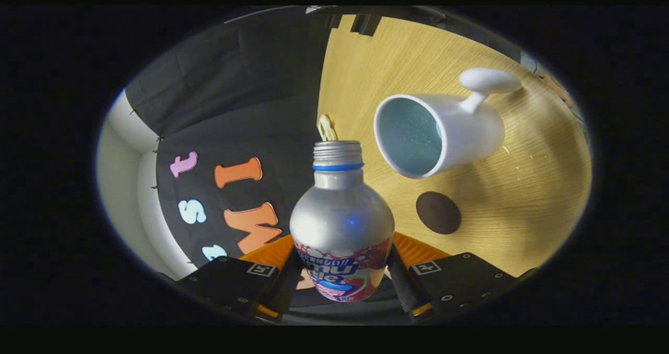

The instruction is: Take the bottle from table, then pour the juice into the cup, finally place the bottle on the coaster

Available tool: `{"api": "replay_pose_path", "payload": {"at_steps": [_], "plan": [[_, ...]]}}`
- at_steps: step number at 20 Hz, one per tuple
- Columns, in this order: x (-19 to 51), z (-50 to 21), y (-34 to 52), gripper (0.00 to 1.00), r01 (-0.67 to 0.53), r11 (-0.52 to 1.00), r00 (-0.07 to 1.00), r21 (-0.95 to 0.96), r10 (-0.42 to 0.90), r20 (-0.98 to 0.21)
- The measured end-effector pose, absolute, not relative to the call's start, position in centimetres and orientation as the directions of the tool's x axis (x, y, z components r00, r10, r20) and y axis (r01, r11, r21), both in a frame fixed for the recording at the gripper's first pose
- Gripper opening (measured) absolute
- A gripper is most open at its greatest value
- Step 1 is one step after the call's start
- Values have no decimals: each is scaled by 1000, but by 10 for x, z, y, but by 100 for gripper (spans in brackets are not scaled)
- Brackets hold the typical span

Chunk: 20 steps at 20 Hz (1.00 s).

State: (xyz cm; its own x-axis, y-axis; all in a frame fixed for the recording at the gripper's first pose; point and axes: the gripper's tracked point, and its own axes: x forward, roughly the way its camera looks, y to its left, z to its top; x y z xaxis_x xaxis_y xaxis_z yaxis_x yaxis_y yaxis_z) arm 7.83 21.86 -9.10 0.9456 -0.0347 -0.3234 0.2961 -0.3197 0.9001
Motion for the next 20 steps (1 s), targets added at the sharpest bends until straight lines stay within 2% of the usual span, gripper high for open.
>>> {"api": "replay_pose_path", "payload": {"at_steps": [20], "plan": [[82,-76,223,78,296,-471,942,831,-1,-336]]}}
